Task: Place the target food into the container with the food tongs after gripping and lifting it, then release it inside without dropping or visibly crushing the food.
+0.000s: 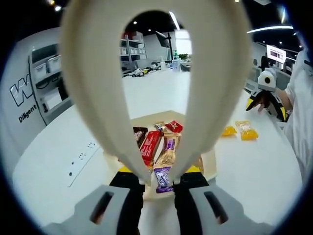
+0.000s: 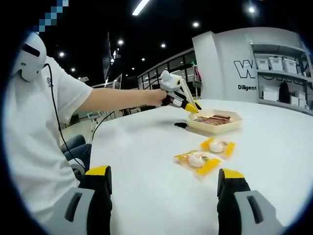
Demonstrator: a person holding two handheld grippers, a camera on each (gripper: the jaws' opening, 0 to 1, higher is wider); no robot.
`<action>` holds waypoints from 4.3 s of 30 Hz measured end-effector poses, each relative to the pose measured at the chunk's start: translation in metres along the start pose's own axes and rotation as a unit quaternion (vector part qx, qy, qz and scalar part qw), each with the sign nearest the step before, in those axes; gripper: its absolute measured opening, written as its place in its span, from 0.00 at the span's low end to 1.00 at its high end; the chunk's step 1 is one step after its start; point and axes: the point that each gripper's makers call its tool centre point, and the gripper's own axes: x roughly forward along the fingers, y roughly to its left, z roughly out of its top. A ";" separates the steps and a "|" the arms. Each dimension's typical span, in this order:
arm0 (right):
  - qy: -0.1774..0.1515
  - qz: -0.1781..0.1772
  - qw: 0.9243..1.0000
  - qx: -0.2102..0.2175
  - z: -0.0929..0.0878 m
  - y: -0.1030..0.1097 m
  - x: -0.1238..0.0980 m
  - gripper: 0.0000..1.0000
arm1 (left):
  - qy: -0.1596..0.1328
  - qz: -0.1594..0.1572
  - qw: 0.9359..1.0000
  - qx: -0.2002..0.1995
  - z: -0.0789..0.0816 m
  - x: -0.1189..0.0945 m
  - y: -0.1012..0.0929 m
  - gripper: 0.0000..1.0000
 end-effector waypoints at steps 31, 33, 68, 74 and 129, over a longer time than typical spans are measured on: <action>-0.002 0.013 1.000 -0.015 0.008 0.017 0.006 0.90 | -0.053 0.038 0.997 -0.049 -0.024 -0.049 -0.050 0.21; -0.001 0.013 1.000 -0.016 0.008 0.017 0.006 0.90 | -0.055 0.040 0.996 -0.053 -0.026 -0.051 -0.053 0.21; 0.005 0.020 1.000 -0.019 0.007 0.022 0.011 0.91 | -0.087 0.099 0.989 -0.066 -0.040 -0.048 -0.082 0.23; 0.005 0.019 1.000 -0.017 0.005 0.022 0.011 0.91 | -0.097 0.107 0.987 -0.069 -0.036 -0.046 -0.075 0.24; 0.005 0.016 1.000 -0.018 0.007 0.020 0.008 0.90 | -0.063 0.090 0.992 -0.067 -0.046 -0.020 -0.055 0.25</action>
